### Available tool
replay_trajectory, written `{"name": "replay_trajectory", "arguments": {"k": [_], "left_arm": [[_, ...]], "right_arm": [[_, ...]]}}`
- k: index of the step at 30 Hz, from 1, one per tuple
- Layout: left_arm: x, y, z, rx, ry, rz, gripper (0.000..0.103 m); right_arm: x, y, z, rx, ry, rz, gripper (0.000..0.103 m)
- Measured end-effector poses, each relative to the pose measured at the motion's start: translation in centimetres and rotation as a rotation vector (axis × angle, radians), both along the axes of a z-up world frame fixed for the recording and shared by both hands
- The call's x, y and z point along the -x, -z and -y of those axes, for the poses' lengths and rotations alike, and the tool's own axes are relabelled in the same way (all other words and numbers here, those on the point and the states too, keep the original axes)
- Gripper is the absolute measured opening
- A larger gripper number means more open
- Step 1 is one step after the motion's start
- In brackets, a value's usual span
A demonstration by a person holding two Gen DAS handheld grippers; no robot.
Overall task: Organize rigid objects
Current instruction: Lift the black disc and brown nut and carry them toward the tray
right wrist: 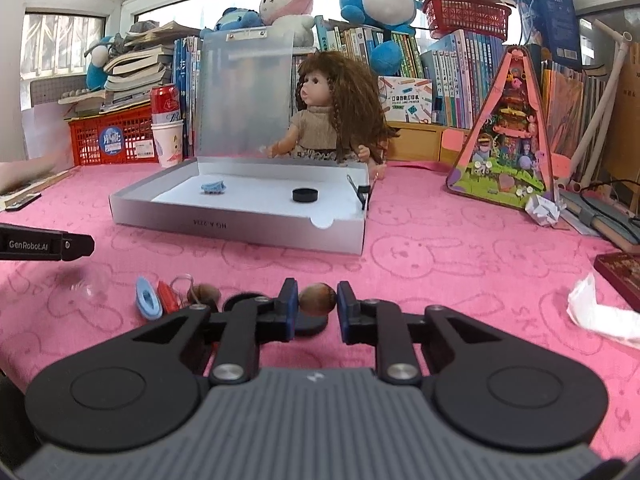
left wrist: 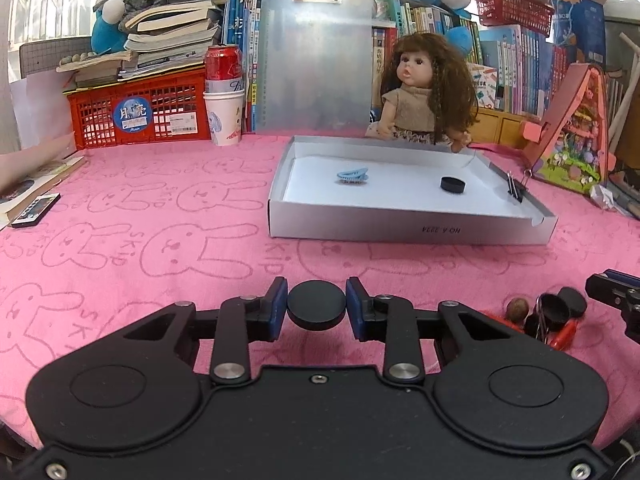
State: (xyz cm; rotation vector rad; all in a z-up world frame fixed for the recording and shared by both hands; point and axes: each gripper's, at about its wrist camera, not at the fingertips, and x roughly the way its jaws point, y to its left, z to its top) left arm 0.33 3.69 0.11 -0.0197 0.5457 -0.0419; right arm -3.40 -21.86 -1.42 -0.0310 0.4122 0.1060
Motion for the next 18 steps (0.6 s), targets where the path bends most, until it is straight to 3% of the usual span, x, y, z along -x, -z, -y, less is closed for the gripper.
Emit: {"name": "replay_trajectory", "arguments": {"k": [10,18], "left_arm": [[-1.3,-2.1,0.0,0.020,0.021,0.033,0.030],[-3.0,-3.3,1.0,0.047,0.056,0.041,0.030]], "right_arm": [[-2.6,-2.3,-0.9,0.033,-0.004,0.034,0.025],[-5.3,-2.5,-1.7,-0.018,0.012,-0.032,0.025]]}}
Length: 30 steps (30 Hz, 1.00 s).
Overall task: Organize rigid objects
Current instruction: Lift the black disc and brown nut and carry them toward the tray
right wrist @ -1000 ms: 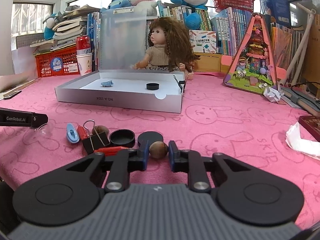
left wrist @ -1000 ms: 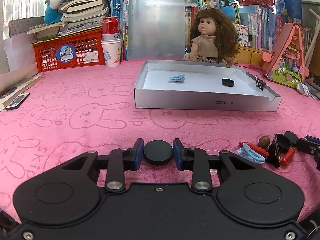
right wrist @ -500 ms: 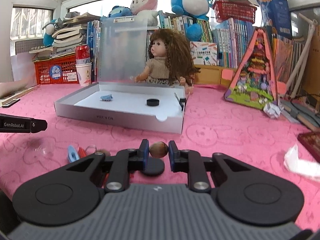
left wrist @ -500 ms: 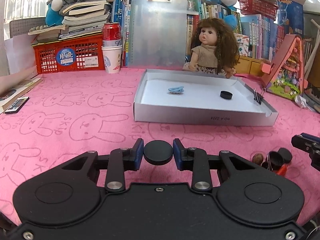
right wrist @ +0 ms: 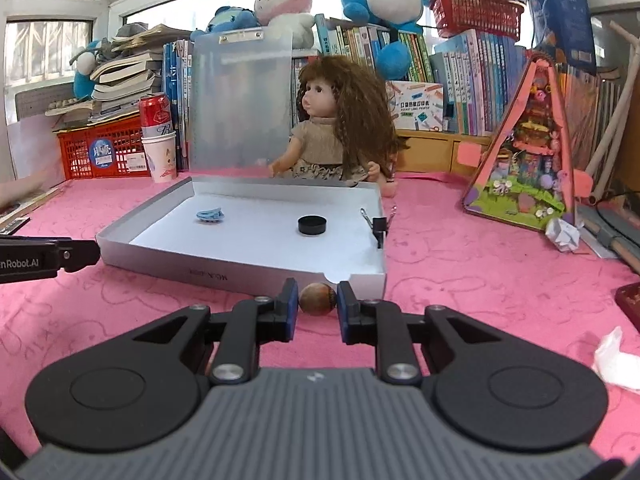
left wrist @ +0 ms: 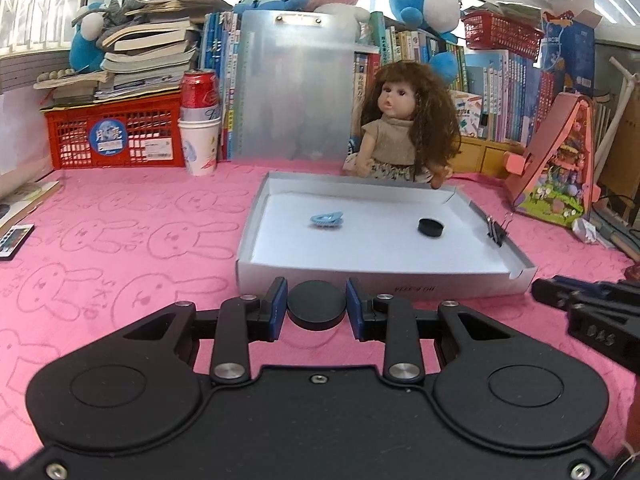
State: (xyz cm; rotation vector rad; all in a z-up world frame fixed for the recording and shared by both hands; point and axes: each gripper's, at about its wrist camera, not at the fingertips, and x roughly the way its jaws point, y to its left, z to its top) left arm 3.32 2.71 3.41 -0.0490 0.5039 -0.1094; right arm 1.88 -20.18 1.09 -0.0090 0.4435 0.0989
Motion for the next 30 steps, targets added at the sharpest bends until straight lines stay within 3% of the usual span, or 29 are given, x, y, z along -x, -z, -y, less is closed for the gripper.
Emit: {"name": "replay_trajectory", "arguments": {"k": [20,30], "left_arm": [[-7.1,-1.1,2.2,-0.014,0.026,0.004,0.030],[-10.2,-0.3,2.0,0.009,0.013,-0.075,0.030]], "right_arm": [[-5.2,-1.3,-1.4,-0.028,0.024,-0.040,0.025],[-7.9,-1.5,-1.3,-0.028,0.033,-0.064,0.025]]}}
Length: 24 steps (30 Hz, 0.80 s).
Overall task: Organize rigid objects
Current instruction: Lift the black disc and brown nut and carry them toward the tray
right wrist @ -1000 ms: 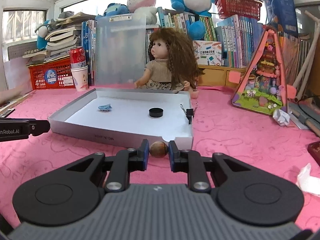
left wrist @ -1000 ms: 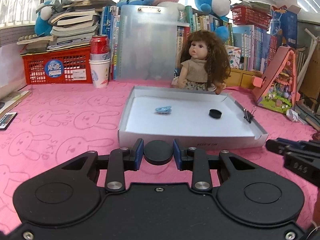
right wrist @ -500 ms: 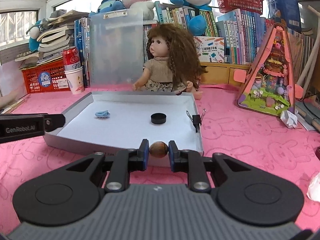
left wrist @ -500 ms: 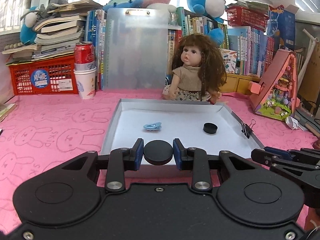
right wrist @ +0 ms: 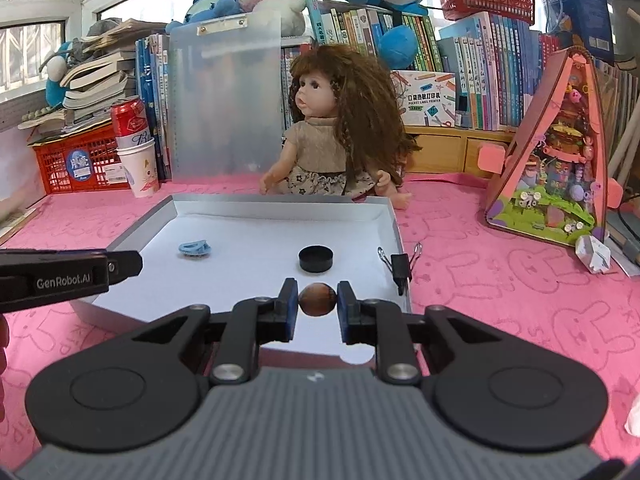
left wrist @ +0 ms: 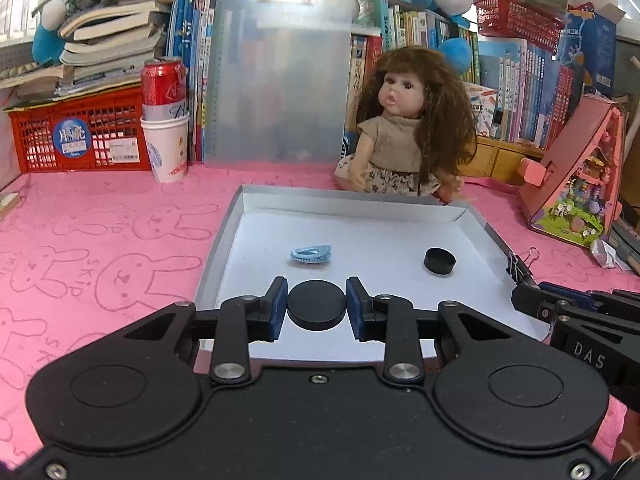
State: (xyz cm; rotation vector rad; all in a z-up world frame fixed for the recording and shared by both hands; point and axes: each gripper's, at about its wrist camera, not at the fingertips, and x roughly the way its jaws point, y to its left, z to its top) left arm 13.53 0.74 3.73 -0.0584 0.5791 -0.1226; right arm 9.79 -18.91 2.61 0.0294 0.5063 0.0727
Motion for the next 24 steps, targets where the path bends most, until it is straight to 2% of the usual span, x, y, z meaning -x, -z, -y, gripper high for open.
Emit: {"name": "replay_trajectory", "arguments": {"k": [11,24], "left_arm": [[-2.7,0.7,0.3,-0.001,0.036,-0.045,0.030],[-7.1,1.5,0.3,0.022,0.045,-0.174,0.030]], "right_arm": [[-3.0,0.8,1.0,-0.047,-0.003,-0.067,0.025],[-7.1,1.4,0.5,-0.075,-0.034,-0.184,0.025]]}}
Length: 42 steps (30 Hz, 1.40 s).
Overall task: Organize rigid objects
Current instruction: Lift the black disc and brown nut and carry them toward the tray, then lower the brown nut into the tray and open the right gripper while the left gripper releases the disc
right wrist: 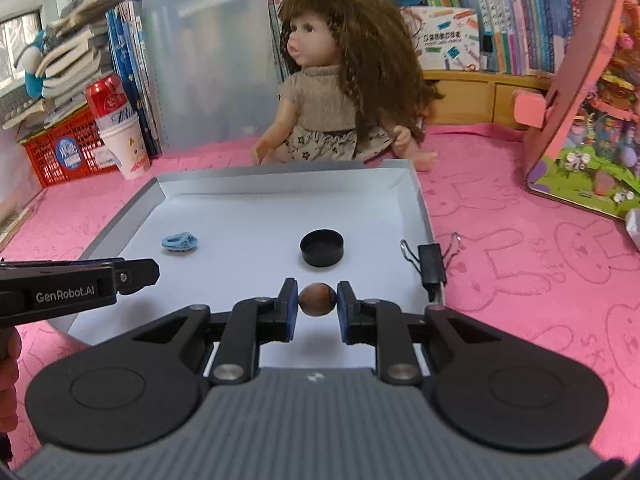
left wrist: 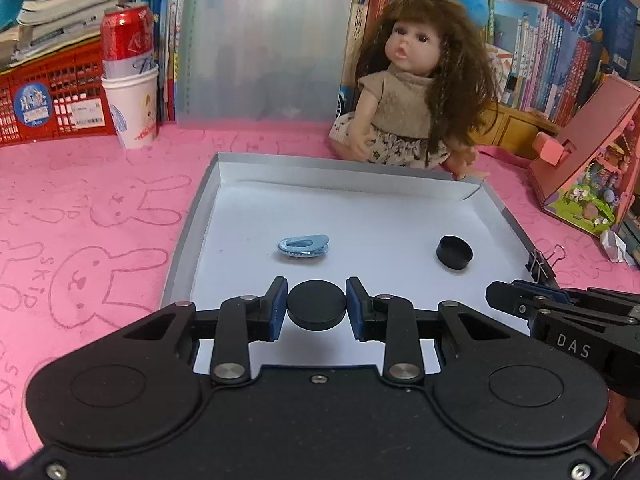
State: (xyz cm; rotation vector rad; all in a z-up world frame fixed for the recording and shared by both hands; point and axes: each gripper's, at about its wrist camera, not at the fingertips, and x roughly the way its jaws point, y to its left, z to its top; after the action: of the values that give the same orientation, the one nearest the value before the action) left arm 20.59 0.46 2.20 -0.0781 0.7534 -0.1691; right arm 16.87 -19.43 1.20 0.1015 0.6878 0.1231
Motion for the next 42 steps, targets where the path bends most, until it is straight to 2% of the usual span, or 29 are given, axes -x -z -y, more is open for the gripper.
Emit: {"name": "replay_trajectory", "arguments": {"k": [7,14,22,29,31,33,36,42], "left_arm": [[-3.2,0.3,0.3,0.012,0.003,-0.111,0.030],[-6.0,1.0,-0.2,0.043,-0.033,-0.172,0.030],[-7.9,1.4,-0.6,0.030,-0.071,-0.160,0.030],[-9.5,1.5,-0.2,-0.004,-0.099,-0.144,0.030],[-9.3,1.3,-0.3,0.003,-0.096,-0.154,0.030],[-8.8,1.2,-0.4,0.019,-0.072,-0.154,0.030],[-8.4,1.5,-0.2,-0.017,-0.057,-0.149,0.030],[-8.0,1.6,-0.2,-0.032,-0.057,-0.132,0.030]], "right_arm": [[-3.5,-0.1,-0.4,0.011,-0.019,-0.093,0.025],[-6.0,0.2,-0.2,0.022,-0.027,-0.121,0.025],[-8.0,0.0,-0.5,0.030,-0.032,-0.129,0.025],[-9.6,0.0,0.4,-0.022,0.006,-0.143,0.025],[-9.1,-0.3,0.8,-0.038,0.032,-0.151,0.025],[-8.2,-0.6,1.1,-0.052,-0.003,-0.139,0.025],[-7.5,-0.7,1.0,-0.017,-0.032,-0.134,0.025],[-7.7,-0.2,0.7,-0.017,-0.033,-0.137,0.025]]}}
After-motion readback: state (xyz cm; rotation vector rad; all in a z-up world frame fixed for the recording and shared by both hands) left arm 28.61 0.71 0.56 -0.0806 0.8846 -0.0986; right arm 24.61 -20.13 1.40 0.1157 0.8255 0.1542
